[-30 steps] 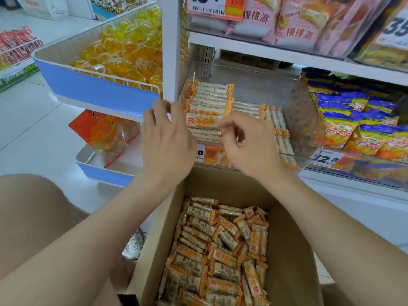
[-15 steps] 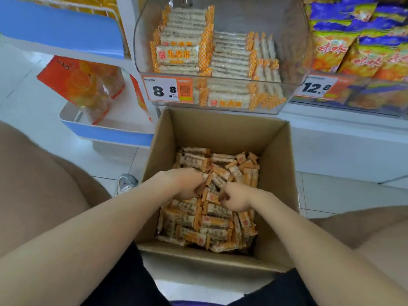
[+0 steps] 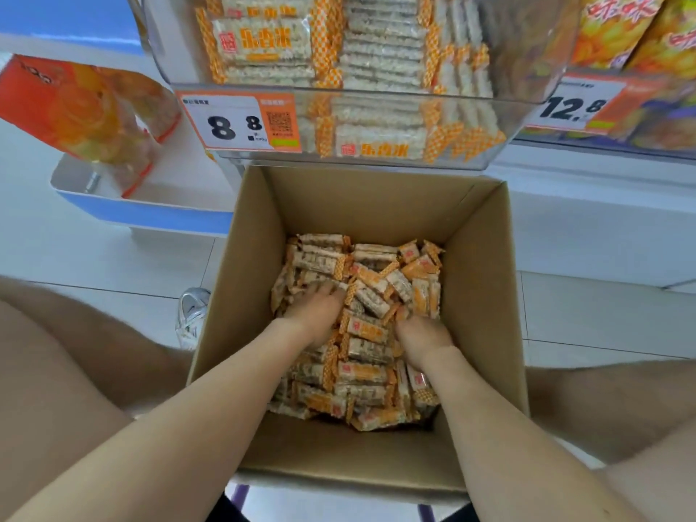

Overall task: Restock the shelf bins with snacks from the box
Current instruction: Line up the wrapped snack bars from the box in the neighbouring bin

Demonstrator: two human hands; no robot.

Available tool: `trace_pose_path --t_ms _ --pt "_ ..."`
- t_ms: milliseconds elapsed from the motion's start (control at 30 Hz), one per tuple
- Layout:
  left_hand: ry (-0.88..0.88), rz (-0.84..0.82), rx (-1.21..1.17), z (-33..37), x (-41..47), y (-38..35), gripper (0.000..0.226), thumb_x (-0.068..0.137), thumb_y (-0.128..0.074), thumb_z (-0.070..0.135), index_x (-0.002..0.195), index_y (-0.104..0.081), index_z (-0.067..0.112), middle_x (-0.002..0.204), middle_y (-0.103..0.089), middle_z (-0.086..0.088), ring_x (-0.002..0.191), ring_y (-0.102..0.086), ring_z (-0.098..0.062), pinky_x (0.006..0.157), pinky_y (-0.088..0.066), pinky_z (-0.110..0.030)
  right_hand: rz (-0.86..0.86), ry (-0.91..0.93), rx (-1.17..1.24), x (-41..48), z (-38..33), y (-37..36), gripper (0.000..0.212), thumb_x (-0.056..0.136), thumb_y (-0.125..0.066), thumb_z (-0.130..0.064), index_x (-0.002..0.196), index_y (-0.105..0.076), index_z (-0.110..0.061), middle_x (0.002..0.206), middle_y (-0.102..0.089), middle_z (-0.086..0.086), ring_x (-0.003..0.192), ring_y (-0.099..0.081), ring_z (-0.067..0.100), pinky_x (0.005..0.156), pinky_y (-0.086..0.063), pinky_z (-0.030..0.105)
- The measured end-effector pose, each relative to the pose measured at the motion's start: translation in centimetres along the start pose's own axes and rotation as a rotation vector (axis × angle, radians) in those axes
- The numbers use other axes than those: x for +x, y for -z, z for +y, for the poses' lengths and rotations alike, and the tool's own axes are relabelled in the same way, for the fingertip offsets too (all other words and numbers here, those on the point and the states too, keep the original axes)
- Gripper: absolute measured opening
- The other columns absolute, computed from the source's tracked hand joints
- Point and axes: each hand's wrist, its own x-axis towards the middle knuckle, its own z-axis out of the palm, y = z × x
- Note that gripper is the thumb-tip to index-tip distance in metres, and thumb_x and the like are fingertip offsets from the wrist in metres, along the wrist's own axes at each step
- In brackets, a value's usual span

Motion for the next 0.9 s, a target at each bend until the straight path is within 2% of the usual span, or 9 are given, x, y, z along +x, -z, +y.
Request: trace_pose_path --t_ms 133,200,267,367,467,600,700,767,900 --pt "0.091 -0.02 -0.11 -0.5 1.3 -1.9 0.083 0.088 -0.06 -0.014 0.159 -0.026 0.013 0.162 -0.017 -0.015 0.14 -0.043 -0.037 0.106 -0.049 -0.045 0.007 -0.008 0.048 0.7 -0.2 -0.6 0.053 0.1 -0.051 0.001 0.152 -0.044 -0.01 0.147 -0.049 0.02 0.127 -0.056 0.038 0.097 -0.053 0.046" --pt "0.103 0.003 -0.094 -0.7 1.5 -2.4 0.073 0.091 -0.063 -0.007 0.155 -0.031 0.007 0.158 -0.025 -0.018 0.142 -0.04 -0.036 0.111 -0.044 -0.043 -0.034 -0.007 0.065 0.8 -0.1 -1.3 0.057 0.1 -0.052 -0.002 0.155 -0.043 -0.015 0.158 -0.037 0.02 0.129 -0.055 0.04 0.095 -0.054 0.047" --pt "0.117 -0.013 -0.019 -0.8 1.5 -2.4 0.064 0.096 -0.062 0.001 0.153 -0.035 0.005 0.158 -0.029 -0.019 0.144 -0.036 -0.037 0.114 -0.041 -0.043 -0.036 -0.027 0.146 0.9 -0.2 -1.9 0.054 0.101 -0.055 -0.014 0.154 -0.047 -0.013 0.153 -0.047 0.019 0.122 -0.061 0.036 0.093 -0.057 0.044" --pt "0.135 0.014 0.137 -1.0 1.6 -2.5 0.062 0.092 -0.061 -0.001 0.15 -0.043 0.013 0.16 -0.028 -0.015 0.145 -0.028 -0.04 0.117 -0.032 -0.05 0.11 -0.111 0.422 0.5 -0.4 -1.3 0.029 0.097 -0.068 -0.033 0.122 -0.072 -0.019 0.119 -0.068 0.008 0.104 -0.067 0.03 0.085 -0.06 0.04" --pt "0.127 0.022 0.16 -1.3 1.7 -2.7 0.062 0.089 -0.06 -0.007 0.145 -0.046 0.014 0.16 -0.024 -0.014 0.148 -0.02 -0.041 0.118 -0.027 -0.055 0.242 -0.178 0.726 -0.1 0.1 -0.6 0.008 0.093 -0.077 -0.024 0.101 -0.075 -0.021 0.109 -0.071 0.002 0.102 -0.068 0.025 0.08 -0.058 0.034" --pt "0.089 -0.04 0.093 -1.6 1.5 -2.9 0.066 0.091 -0.054 -0.015 0.149 -0.039 0.013 0.165 -0.018 -0.014 0.153 -0.017 -0.044 0.122 -0.029 -0.05 0.217 -0.204 1.036 -0.6 0.2 0.2 0.044 0.089 -0.075 -0.011 0.126 -0.052 -0.023 0.111 -0.059 0.003 0.09 -0.058 0.02 0.057 -0.044 0.028" --pt "0.117 0.047 0.022 -1.9 1.8 -2.7 0.081 0.087 -0.055 -0.021 0.155 -0.026 0.012 0.156 -0.035 -0.018 0.147 -0.03 -0.04 0.116 -0.039 -0.048 0.151 -0.196 1.156 -0.6 -0.1 1.1 0.058 0.096 -0.065 -0.01 0.149 -0.047 -0.022 0.128 -0.057 0.007 0.093 -0.056 0.019 0.065 -0.052 0.029" --pt "0.137 0.051 -0.01 -2.0 1.9 -2.4 0.064 0.093 -0.054 -0.014 0.15 -0.038 0.011 0.146 -0.049 -0.017 0.143 -0.037 -0.038 0.113 -0.042 -0.047 0.133 -0.202 1.154 -0.6 -0.3 1.4 0.053 0.098 -0.064 -0.011 0.149 -0.05 -0.019 0.119 -0.055 0.004 0.092 -0.054 0.018 0.082 -0.055 0.035" --pt "0.148 0.067 -0.002 -2.3 1.7 -2.8 0.027 0.099 -0.064 0.015 0.123 -0.059 0.023 0.132 -0.061 -0.006 0.135 -0.039 -0.036 0.112 -0.034 -0.05 0.123 -0.225 1.208 -0.8 -0.3 1.9 0.047 0.099 -0.06 -0.009 0.144 -0.053 -0.02 0.116 -0.057 0.004 0.088 -0.059 0.019 0.08 -0.056 0.038"
